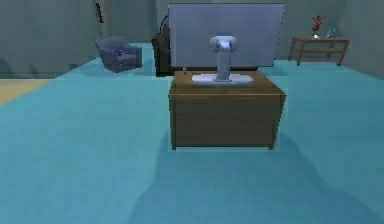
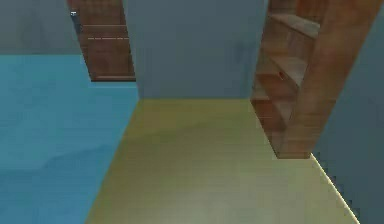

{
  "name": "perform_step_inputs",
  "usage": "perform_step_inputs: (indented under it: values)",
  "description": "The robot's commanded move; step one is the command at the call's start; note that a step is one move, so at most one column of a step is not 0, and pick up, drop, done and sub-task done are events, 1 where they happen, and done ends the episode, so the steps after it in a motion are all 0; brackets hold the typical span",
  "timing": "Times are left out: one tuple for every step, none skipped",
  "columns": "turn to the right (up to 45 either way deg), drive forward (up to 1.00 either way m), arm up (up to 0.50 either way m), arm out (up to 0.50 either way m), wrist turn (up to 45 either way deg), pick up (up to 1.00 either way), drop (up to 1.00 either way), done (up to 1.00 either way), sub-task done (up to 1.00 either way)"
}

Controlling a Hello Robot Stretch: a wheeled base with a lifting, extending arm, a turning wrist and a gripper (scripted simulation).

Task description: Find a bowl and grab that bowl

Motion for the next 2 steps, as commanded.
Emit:
perform_step_inputs:
  values:
    - [-45.0, 0.0, 0.0, 0.0, 0.0, 0.0, 0.0, 0.0, 0.0]
    - [-15.0, 0.0, 0.0, 0.0, 0.0, 0.0, 0.0, 0.0, 0.0]
